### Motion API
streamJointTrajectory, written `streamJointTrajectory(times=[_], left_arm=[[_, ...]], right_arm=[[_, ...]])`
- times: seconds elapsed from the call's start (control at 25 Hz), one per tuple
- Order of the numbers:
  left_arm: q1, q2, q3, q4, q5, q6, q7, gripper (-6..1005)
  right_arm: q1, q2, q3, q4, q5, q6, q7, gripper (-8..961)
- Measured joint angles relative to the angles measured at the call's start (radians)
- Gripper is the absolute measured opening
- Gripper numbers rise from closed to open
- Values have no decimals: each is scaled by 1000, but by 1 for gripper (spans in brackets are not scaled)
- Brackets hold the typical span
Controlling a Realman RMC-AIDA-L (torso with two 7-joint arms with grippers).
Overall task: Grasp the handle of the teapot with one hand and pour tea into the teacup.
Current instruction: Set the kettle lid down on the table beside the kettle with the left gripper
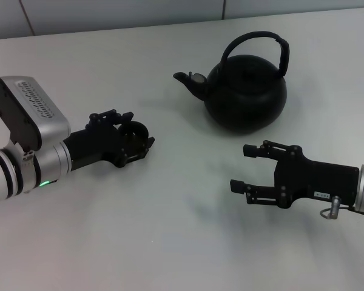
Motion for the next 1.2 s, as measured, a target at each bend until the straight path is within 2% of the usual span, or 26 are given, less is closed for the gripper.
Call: streamJointTrajectory(times=[1.0,1.2], left_arm=[[7,0,2,1,1,-9,-8,690],[8,0,2,13,1,-7,-9,847]], right_arm=[[-2,2,0,0,0,1,-7,831],[-4,2,0,0,0,1,-7,832]])
